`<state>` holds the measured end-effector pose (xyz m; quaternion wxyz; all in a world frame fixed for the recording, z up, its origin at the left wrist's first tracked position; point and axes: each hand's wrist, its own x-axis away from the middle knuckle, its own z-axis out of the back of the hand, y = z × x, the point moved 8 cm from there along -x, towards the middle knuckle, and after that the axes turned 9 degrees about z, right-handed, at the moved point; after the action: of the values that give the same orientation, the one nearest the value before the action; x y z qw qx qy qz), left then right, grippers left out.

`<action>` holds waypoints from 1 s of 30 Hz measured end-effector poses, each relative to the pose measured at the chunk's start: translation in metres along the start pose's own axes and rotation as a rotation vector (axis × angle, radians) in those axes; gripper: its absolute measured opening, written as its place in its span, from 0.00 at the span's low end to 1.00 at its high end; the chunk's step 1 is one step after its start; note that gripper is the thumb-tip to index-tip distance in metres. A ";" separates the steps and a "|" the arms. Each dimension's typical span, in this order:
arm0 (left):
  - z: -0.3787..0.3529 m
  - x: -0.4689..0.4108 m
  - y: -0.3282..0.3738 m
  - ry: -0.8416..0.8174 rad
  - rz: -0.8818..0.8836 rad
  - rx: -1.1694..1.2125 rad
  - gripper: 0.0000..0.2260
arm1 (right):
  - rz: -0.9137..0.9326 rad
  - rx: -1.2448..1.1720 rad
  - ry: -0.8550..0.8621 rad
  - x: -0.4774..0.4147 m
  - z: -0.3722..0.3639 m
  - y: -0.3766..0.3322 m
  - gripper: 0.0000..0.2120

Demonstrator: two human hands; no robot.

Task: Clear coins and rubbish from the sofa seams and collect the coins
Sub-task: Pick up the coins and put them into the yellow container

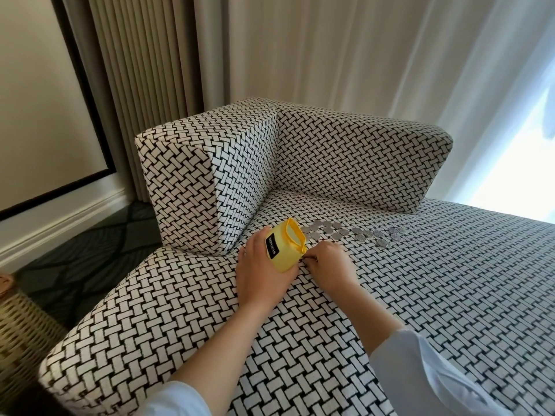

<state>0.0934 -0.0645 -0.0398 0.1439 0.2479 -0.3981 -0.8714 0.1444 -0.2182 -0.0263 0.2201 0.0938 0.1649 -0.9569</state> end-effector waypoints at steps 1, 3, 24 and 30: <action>0.000 0.000 0.000 0.004 -0.002 0.004 0.38 | 0.025 0.035 -0.007 -0.001 0.002 -0.002 0.11; 0.000 0.000 0.000 0.004 -0.001 0.003 0.38 | 0.027 0.071 -0.027 -0.002 0.004 0.000 0.12; -0.025 -0.035 0.003 -0.169 0.056 0.102 0.39 | -0.213 -0.591 0.371 -0.030 0.054 0.014 0.10; -0.030 -0.044 -0.004 -0.128 0.053 0.053 0.40 | -0.279 -0.397 0.185 -0.038 0.023 0.040 0.11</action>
<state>0.1466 -0.0608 -0.0452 0.1346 0.1845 -0.4359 -0.8705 0.1933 -0.2457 -0.0061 0.0838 0.1123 0.3801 -0.9143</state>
